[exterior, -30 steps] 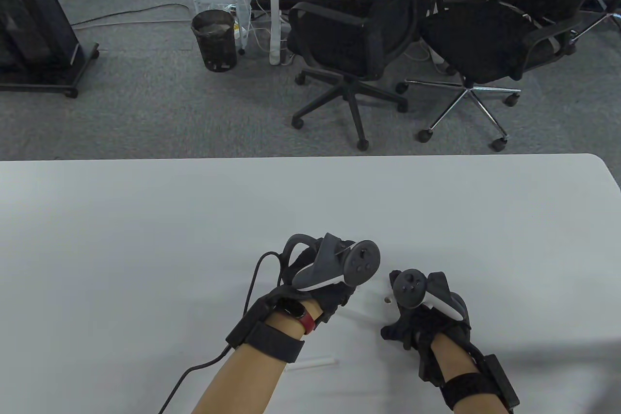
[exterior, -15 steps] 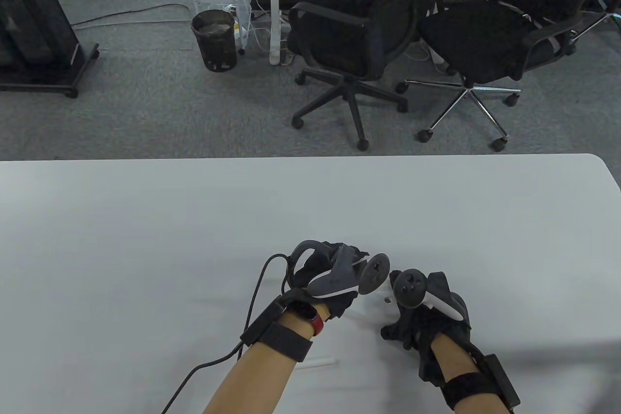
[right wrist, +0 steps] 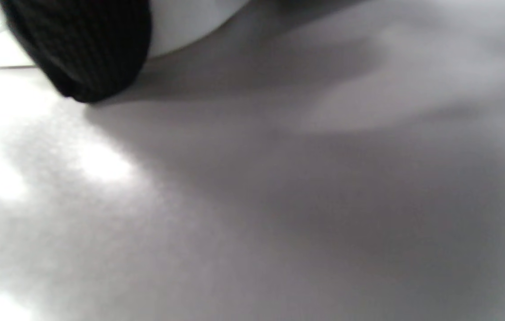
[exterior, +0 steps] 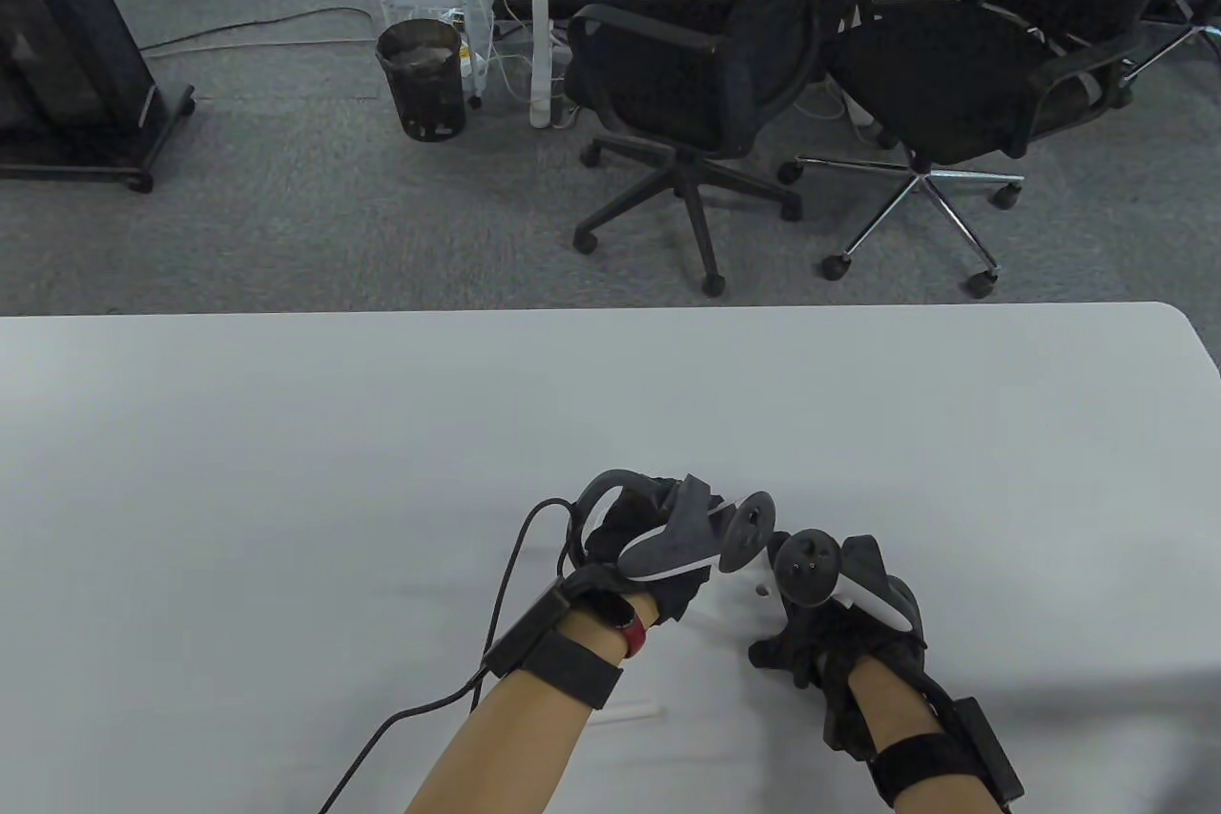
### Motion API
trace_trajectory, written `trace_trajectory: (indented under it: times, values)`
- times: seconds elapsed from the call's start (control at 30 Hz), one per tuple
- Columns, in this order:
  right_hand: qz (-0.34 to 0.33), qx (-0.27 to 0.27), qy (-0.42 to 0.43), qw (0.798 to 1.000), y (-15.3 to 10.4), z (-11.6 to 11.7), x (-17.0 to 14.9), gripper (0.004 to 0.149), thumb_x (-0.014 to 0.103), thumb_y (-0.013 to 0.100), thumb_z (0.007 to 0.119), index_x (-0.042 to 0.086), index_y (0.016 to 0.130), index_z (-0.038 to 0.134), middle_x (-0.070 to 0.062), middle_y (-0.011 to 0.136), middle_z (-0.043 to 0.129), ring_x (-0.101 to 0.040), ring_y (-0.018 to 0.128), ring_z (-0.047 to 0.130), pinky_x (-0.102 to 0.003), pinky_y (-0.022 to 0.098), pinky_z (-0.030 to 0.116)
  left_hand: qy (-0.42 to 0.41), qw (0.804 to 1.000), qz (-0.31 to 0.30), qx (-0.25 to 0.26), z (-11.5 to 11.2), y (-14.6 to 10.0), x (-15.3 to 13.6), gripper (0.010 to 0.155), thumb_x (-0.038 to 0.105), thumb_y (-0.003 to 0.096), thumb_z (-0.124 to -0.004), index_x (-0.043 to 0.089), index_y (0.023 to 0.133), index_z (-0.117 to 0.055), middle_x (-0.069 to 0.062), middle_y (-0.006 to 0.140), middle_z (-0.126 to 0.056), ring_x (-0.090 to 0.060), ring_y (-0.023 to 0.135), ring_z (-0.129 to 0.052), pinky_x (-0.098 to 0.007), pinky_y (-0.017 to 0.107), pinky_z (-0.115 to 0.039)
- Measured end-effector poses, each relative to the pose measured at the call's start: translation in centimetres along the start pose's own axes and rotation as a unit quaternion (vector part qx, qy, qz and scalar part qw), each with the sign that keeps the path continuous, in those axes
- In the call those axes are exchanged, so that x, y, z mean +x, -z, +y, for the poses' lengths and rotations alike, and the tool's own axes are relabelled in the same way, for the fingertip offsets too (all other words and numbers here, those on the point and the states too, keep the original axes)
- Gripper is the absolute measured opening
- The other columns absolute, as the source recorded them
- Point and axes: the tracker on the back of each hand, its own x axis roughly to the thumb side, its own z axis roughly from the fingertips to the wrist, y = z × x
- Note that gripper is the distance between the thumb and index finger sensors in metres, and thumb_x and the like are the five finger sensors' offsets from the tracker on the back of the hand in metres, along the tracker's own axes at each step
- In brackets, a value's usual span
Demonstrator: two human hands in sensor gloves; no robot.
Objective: Fit Hanoi Tower parts together into a complete Hanoi Tower
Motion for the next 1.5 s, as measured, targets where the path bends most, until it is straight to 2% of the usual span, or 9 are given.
trace_trajectory:
  times: [0.43, 0.53, 0.63, 0.73, 0.83, 0.9, 1.17, 1.33, 1.5]
  values:
    - [0.002, 0.0, 0.002, 1.0, 0.0, 0.1, 0.0, 0.116, 0.047, 0.032, 0.087, 0.02, 0.095, -0.006, -0.013, 0.106, 0.008, -0.042, 0.097, 0.013, -0.061, 0.069, 0.022, -0.016, 1.0, 0.015, -0.022, -0.7, 0.2, 0.4, 0.043, 0.039, 0.036, -0.092, 0.018, 0.072, -0.099, -0.008, 0.058, -0.11, -0.029, 0.041, -0.11, -0.046, 0.042, -0.088]
    - [0.003, 0.001, 0.001, 1.0, 0.0, 0.1, 0.0, 0.116, 0.047, 0.032, 0.087, 0.02, 0.095, -0.007, -0.013, 0.106, 0.008, -0.041, 0.097, 0.013, -0.061, 0.069, 0.022, -0.033, 0.998, 0.019, -0.048, -0.8, 0.0, 0.2, 0.048, 0.039, 0.0386, -0.09, 0.016, 0.081, -0.094, -0.009, 0.065, -0.107, -0.031, 0.047, -0.108, -0.047, 0.045, -0.086]
    - [0.003, 0.002, 0.001, 1.0, 0.0, 0.1, 0.0, 0.116, 0.047, 0.032, 0.087, 0.021, 0.095, -0.007, -0.013, 0.106, 0.008, -0.041, 0.097, 0.013, -0.061, 0.069, 0.022, -0.031, 0.997, 0.017, -0.076, -0.4, -0.8, 0.1, 0.069, 0.043, 0.0394, -0.089, 0.018, 0.1, -0.07, -0.008, 0.075, -0.1, -0.032, 0.054, -0.105, -0.047, 0.05, -0.083]
    - [0.003, 0.002, 0.001, 1.0, 0.0, 0.1, -0.1, 0.116, 0.047, 0.032, 0.087, 0.021, 0.095, -0.007, -0.013, 0.106, 0.008, -0.041, 0.097, 0.012, -0.061, 0.069, 0.022, -0.038, 0.999, 0.004, -0.014, 1.3, -2.5, 0.1, 0.073, 0.043, 0.0395, -0.088, 0.019, 0.103, -0.064, -0.007, 0.077, -0.098, -0.032, 0.055, -0.104, -0.047, 0.05, -0.083]
    - [0.003, 0.001, 0.002, 1.0, 0.0, 0.1, -0.1, 0.116, 0.047, 0.032, 0.087, 0.021, 0.095, -0.007, -0.013, 0.106, 0.008, -0.041, 0.097, 0.012, -0.061, 0.069, 0.022, -0.047, 0.997, -0.03, 0.058, 2.6, -4.4, 0.4, 0.065, 0.042, 0.0392, -0.089, 0.018, 0.097, -0.074, -0.007, 0.072, -0.101, -0.031, 0.051, -0.106, -0.047, 0.048, -0.084]
    - [0.003, 0.001, 0.002, 1.0, 0.0, 0.1, 0.0, 0.116, 0.047, 0.032, 0.087, 0.021, 0.095, -0.007, -0.013, 0.106, 0.008, -0.041, 0.097, 0.012, -0.061, 0.069, 0.021, -0.041, 0.996, -0.053, 0.063, 2.7, -5.3, 0.8, 0.055, 0.041, 0.0397, -0.089, 0.019, 0.09, -0.083, -0.006, 0.069, -0.103, -0.031, 0.05, -0.106, -0.046, 0.047, -0.085]
    - [0.004, 0.002, 0.003, 1.0, 0.0, 0.1, 0.0, 0.115, 0.047, 0.032, 0.087, 0.021, 0.095, -0.007, -0.012, 0.106, 0.008, -0.041, 0.097, 0.012, -0.061, 0.069, 0.021, -0.001, 0.995, -0.079, -0.069, -1.6, -6.7, 0.7, 0.047, 0.04, 0.0401, -0.089, 0.02, 0.082, -0.092, -0.005, 0.069, -0.105, -0.032, 0.052, -0.106, -0.047, 0.049, -0.084]
    - [0.004, 0.001, 0.003, 1.0, 0.0, 0.1, 0.0, 0.116, 0.047, 0.032, 0.087, 0.021, 0.095, -0.007, -0.013, 0.106, 0.008, -0.041, 0.097, 0.012, -0.061, 0.069, 0.021, -0.005, 0.983, -0.082, -0.165, -4.8, -7.5, 0.6, 0.058, 0.048, 0.0377, -0.09, 0.02, 0.088, -0.086, -0.007, 0.077, -0.1, -0.033, 0.059, -0.103, -0.048, 0.052, -0.082]
    - [0.005, 0.001, 0.003, 1.0, 0.0, 0.1, -0.1, 0.115, 0.047, 0.032, 0.087, 0.021, 0.095, -0.007, -0.012, 0.106, 0.008, -0.041, 0.097, 0.012, -0.061, 0.069, 0.021, 0.032, 0.975, -0.095, -0.2, -7.5, -8.4, 1.1, 0.066, 0.054, 0.0351, -0.09, 0.02, 0.091, -0.083, -0.007, 0.079, -0.099, -0.033, 0.062, -0.103, -0.048, 0.053, -0.082]
